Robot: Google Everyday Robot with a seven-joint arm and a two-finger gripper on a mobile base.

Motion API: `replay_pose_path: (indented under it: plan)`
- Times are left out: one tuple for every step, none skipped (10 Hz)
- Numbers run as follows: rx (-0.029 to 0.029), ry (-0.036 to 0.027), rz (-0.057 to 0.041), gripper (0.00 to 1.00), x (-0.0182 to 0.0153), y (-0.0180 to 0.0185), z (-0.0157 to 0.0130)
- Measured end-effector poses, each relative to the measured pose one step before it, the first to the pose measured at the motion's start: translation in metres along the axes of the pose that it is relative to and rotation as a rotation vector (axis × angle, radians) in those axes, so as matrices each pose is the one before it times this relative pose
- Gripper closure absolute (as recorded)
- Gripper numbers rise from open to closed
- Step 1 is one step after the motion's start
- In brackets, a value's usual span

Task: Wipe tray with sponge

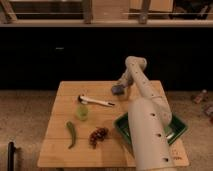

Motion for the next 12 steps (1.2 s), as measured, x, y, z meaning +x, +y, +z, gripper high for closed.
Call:
replay_pose_path:
  plan:
    - [-0.00124, -0.00119, -0.00072, 0.2, -0.00023, -0.00012, 0.00014]
    - [-0.00134, -0.00049, -0.0014, 0.2, -0.00028, -0.00041, 0.00011]
    - [-0.00113, -0.0004, -0.00154, 0.2, -0.00042, -0.00064, 0.00004]
    - [-0.00097, -0.00018, -0.00118, 0.2, -0.00045, -0.00046, 0.00021]
    - [-0.00038, 0.00058, -0.0008, 0.21, -0.00024, -0.00044, -0.00011]
    - [-0.00208, 0.00174, -0.00063, 0.27, 0.00001, 0.00068, -0.0005]
    - [0.00159, 0.00289, 0.00283, 0.36, 0.00044, 0.00033, -0.00101]
    - [0.00459, 0.0026, 0.0058, 0.47, 0.00101, -0.00005, -0.00087]
    - [0.00504, -0.00056, 0.00344, 0.59, 0.00142, -0.0004, -0.00179]
    - [0.00162, -0.00356, 0.00295, 0.68, 0.00007, -0.00004, -0.00048]
    - [-0.00052, 0.00032, 0.00196, 0.79, 0.00003, 0.00007, -0.00049]
    - [-0.0019, 0.0018, -0.00057, 0.88, 0.00019, 0.00036, -0.00091]
